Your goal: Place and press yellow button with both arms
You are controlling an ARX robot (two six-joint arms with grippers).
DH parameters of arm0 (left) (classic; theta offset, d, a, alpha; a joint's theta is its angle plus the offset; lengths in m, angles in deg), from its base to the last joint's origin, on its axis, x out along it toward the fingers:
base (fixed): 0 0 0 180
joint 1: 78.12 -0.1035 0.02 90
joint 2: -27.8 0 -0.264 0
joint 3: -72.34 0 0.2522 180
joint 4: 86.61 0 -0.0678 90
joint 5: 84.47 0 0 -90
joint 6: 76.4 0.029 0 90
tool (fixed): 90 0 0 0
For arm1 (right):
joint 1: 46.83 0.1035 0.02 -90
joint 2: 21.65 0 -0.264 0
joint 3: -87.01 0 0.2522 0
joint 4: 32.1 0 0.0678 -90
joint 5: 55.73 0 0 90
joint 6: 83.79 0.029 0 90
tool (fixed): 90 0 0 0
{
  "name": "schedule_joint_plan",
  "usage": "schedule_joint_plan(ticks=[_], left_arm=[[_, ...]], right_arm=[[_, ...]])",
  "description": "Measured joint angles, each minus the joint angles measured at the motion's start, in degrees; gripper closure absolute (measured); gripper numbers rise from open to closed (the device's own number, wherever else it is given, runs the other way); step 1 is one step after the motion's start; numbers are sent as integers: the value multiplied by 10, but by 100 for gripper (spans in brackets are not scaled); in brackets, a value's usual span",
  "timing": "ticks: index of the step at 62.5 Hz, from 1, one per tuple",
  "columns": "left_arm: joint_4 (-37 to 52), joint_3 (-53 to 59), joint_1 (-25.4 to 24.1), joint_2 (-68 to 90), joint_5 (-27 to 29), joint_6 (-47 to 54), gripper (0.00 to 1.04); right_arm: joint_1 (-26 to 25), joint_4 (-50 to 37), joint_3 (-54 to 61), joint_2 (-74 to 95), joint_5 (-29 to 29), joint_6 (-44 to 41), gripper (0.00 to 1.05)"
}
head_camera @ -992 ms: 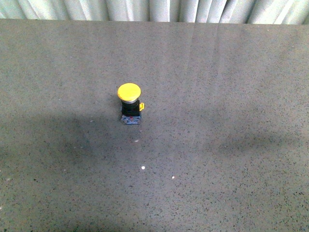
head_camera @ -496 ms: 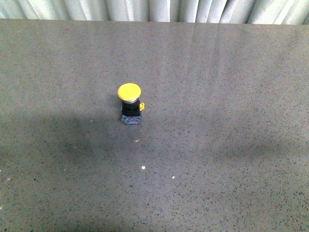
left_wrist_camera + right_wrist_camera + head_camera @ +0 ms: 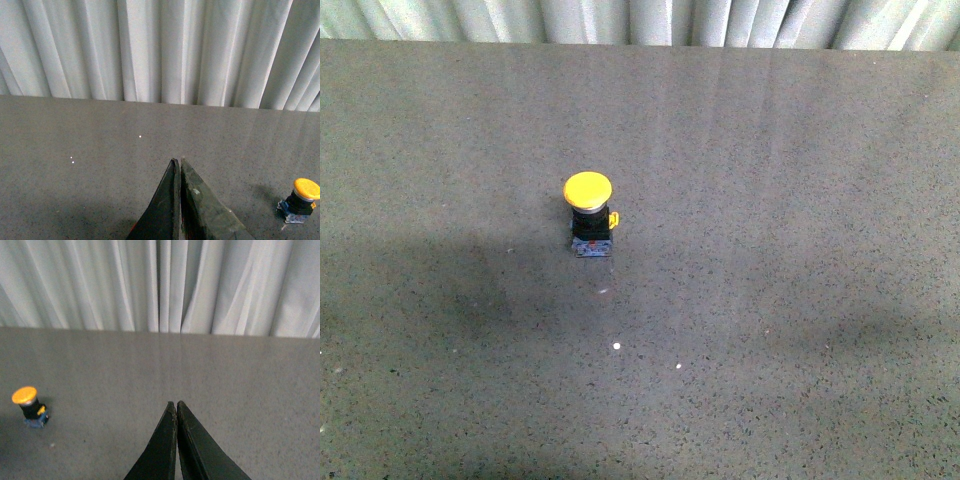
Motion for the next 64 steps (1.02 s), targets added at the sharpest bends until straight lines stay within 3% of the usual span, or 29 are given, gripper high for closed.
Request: schedule_joint_plan(ticks=[11,14,35,45,64], left_arm=[[0,0,0,0,0,0,103],[0,0,0,0,0,0,100],[0,0,0,0,0,0,38],[0,0,0,0,0,0,10],[0,0,0,0,0,1,9]], right_arm=[[0,1,0,-2,0,0,103],[0,1,0,-2,0,-1,95],[0,1,0,-2,0,-1,33],[0,1,0,-2,0,-1,8],[0,1,0,-2,0,-1,9]])
